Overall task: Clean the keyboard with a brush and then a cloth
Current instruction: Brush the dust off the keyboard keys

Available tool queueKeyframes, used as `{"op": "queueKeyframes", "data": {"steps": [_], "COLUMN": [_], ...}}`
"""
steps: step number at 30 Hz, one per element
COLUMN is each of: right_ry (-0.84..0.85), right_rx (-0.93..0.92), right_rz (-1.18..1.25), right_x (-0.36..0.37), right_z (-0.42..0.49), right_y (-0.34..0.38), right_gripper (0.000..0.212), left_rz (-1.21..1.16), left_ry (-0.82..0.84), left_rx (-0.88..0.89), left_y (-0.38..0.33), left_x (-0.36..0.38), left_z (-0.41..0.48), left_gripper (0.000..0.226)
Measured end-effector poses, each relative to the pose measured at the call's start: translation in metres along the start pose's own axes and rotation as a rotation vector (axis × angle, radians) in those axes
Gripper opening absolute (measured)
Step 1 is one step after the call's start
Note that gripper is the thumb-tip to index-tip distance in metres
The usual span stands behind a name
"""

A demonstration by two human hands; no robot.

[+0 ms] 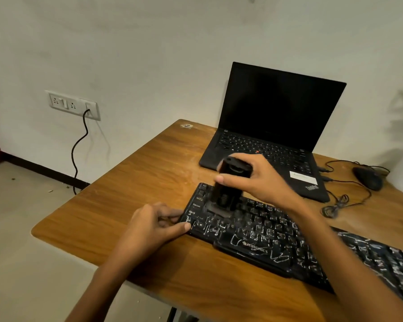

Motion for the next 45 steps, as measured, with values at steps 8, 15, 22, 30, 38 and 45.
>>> {"op": "queueKeyframes", "data": {"steps": [8, 15, 22, 30, 38, 45], "right_ry": [-0.259, -0.185, -0.178, -0.149, -0.034, 0.033], "right_rx": [-0.018, -0.011, 0.022, 0.090, -0.088, 0.052], "right_rz": [0.055, -0.036, -0.122, -0.148, 0.099, -0.027], "right_x": [-0.005, 0.004, -0.003, -0.031, 0.037, 0.003], "right_z": [0.013, 0.020, 0.007, -0.017, 0.010, -0.019], "right_y": [-0.015, -0.011, -0.013, -0.027, 0.021, -0.010], "right_gripper": [0.019, 0.016, 0.016, 0.022, 0.025, 0.041], "left_rz": [-0.021, -0.008, -0.006, 0.029, -0.009, -0.051], "left_ry": [0.054, 0.081, 0.095, 0.095, 0.106, 0.144], "left_rx": [-0.044, -0.032, -0.044, -0.063, -0.083, -0.122], "left_y": [0.004, 0.003, 0.001, 0.003, -0.001, 0.003], "left_x": [0.004, 0.005, 0.006, 0.005, 0.004, 0.007], "left_z": [0.002, 0.001, 0.001, 0.002, 0.000, 0.001], "left_gripper": [0.029, 0.026, 0.019, 0.020, 0.021, 0.025]}}
Point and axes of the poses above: each hand's wrist, its own z-axis towards the middle knuckle, its own x-axis out of the palm, y = z × x, the point moved 10 cm from there along z, towards the middle knuckle, and after that the axes turned 6 degrees about -x, right-handed, at the moved point
